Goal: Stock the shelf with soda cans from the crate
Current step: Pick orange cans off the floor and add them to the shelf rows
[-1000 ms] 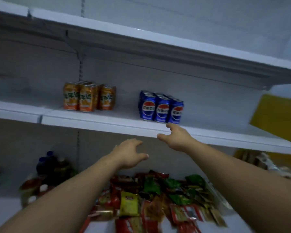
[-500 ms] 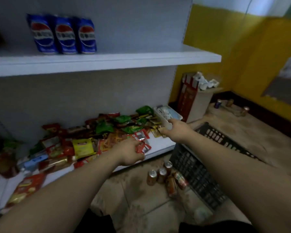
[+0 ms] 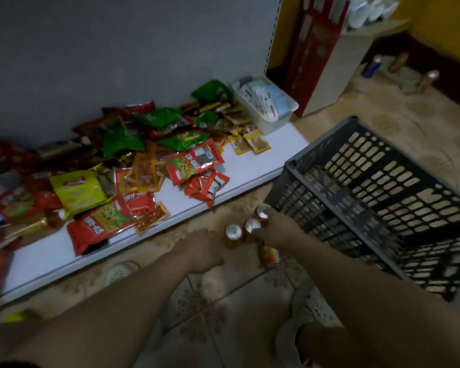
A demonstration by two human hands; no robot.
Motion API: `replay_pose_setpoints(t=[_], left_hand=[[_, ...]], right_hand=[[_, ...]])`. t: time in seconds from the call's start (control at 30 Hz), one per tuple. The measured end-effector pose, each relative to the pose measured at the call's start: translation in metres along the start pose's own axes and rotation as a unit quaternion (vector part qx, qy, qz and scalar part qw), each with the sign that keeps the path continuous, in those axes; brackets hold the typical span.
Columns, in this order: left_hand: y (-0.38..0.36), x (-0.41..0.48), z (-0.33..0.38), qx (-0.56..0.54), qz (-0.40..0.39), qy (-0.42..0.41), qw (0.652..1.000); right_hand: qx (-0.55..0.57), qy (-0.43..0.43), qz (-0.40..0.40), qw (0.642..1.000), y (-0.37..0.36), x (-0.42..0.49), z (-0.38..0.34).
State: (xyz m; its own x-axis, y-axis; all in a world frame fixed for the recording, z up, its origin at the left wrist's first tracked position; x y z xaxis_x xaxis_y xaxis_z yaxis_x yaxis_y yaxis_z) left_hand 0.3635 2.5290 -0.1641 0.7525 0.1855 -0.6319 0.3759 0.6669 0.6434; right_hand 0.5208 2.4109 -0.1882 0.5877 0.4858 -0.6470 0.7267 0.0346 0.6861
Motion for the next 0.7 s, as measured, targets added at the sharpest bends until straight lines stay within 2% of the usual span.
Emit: replay_pose_setpoints(t=[0.1,0.17,0.3,0.37,0.43,0.53,0.6,0.7], left_hand=[[-0.012,0.039,-0.022,-0.034,-0.004,-0.003,0.999],[-0.022,0.06,-0.038,-0.055,-0.019,0.004,0.998],[-0.045,0.085,-0.064,-0.112,-0.047,0.02,0.992],[-0.056,0.087,-0.076,-0.121,-0.057,0.057,0.989],[-0.067,0.089,-0.09,-0.124,-0.062,0.076,0.987],[-0.065,0.078,-0.096,-0.159,-0.048,0.072,0.984],[-0.056,0.069,-0.097,-0.169,-0.034,0.079,0.982],[-0.038,0.042,-0.084,-0.182,-0.003,0.069,0.981]], right_hand=[[0.013,0.019,-0.028,0.999,-0.034,0.051,-0.006],[-0.018,0.032,-0.028,0.999,-0.061,0.083,-0.007],[-0.178,0.087,-0.043,0.979,-0.112,0.124,-0.007],[-0.258,0.097,-0.051,0.96,-0.128,0.131,-0.007],[-0.308,0.105,-0.013,0.945,-0.136,0.137,-0.008],[-0.25,0.125,0.01,0.96,-0.129,0.128,-0.013],[-0.121,0.115,-0.021,0.986,-0.117,0.11,-0.015],[0.02,0.13,0.004,0.991,-0.086,0.062,-0.031]])
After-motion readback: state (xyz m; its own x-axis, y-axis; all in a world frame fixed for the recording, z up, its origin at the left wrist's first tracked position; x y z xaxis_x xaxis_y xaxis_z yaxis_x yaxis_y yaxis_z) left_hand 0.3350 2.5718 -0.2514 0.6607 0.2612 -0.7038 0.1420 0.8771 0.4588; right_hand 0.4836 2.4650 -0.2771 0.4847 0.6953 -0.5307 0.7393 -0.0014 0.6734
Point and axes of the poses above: each hand's wrist, its own x-axis towards the middle knuckle, its own y-axis out of the back of the hand, z = x × y, the point moved 3 cm from there along x, towards the middle knuckle, and after that the axes turned 5 degrees about -y, right-handed, at the moved point
